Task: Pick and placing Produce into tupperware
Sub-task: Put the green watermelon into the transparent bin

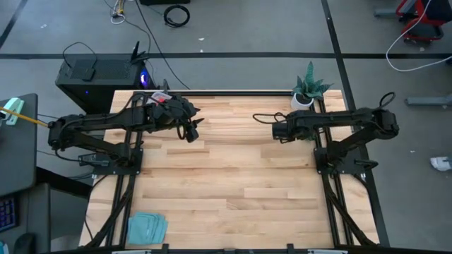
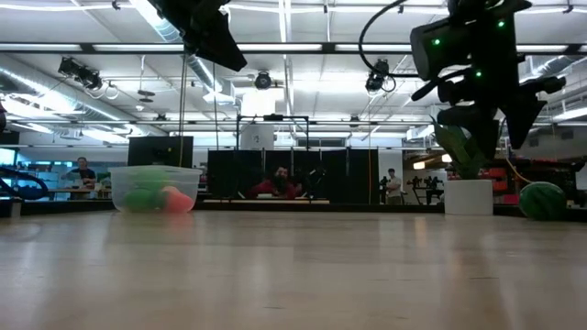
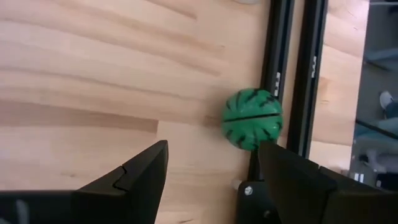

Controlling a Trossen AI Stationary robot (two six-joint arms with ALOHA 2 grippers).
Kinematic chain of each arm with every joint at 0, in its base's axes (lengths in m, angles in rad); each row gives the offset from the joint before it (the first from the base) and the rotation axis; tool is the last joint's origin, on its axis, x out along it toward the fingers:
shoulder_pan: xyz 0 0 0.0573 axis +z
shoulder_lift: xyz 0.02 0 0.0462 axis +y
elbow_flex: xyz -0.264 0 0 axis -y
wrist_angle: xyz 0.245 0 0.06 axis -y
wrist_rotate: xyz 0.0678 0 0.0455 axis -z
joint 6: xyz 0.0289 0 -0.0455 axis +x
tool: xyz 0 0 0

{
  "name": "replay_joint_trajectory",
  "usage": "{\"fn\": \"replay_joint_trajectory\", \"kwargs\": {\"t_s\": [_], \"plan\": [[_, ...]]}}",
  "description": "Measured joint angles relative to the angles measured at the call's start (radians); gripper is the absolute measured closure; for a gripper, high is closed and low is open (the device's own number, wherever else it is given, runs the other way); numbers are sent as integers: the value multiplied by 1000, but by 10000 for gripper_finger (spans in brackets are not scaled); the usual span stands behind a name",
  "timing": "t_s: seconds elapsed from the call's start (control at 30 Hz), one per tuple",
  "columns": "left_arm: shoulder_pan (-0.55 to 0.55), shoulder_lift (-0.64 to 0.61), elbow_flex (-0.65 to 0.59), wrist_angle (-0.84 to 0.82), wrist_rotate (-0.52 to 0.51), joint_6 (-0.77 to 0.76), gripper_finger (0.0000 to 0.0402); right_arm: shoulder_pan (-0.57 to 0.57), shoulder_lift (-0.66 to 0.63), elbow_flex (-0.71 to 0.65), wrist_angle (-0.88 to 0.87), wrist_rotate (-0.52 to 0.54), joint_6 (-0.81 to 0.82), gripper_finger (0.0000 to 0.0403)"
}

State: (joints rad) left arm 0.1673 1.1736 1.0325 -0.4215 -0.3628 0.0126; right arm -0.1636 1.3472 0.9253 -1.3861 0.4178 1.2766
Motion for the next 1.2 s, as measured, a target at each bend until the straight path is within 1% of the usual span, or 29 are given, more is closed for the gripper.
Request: {"fn": "replay_joint_trajectory", "kwargs": {"t_s": [0.27, 0.4, 0.53, 0.7, 0.77, 0.83, 0.9, 1.03, 1.2], "plan": [[0, 0, 0, 2, 0, 1, 212, -100, 0, 0, 0, -17, -44, 145], [0, 0, 0, 2, 0, 2, 216, -139, 0, 0, 8, -50, -85, 145], [0, 0, 0, 2, 0, 1, 215, -153, 0, 0, 41, -53, -197, 145], [0, 0, 0, 3, 4, 35, 216, -153, -1, 0, 66, -75, -210, 145], [7, 3, 1, 11, 53, 50, 218, -154, -1, 0, 63, -75, -212, 145], [21, 17, 2, 32, 145, 52, 220, -163, -1, 0, 66, -75, -232, 145], [36, 35, 2, 49, 207, 54, 220, -180, -1, 0, 66, -74, -267, 145], [56, 60, 2, 90, 221, 81, 219, -240, -1, 0, 100, -66, -331, 145], [71, 70, 2, 106, 222, 86, 222, -330, -1, 0, 138, -64, -367, 145]]}}
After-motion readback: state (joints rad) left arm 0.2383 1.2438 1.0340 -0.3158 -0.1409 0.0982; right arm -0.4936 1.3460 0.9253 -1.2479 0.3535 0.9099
